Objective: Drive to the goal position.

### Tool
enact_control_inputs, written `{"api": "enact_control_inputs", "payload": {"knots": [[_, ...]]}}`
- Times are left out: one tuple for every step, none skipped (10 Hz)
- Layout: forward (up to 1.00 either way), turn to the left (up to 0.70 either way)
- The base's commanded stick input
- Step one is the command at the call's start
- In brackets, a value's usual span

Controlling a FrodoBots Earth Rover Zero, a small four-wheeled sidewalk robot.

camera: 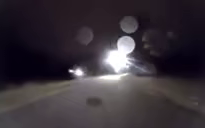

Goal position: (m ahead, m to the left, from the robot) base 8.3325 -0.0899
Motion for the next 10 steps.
{"api": "enact_control_inputs", "payload": {"knots": [[1.00,0.00],[1.00,0.00],[1.00,0.00],[1.00,-0.39],[1.00,-0.35],[1.00,-0.13],[1.00,-0.01],[1.00,0.00],[1.00,0.00],[1.00,0.00]]}}
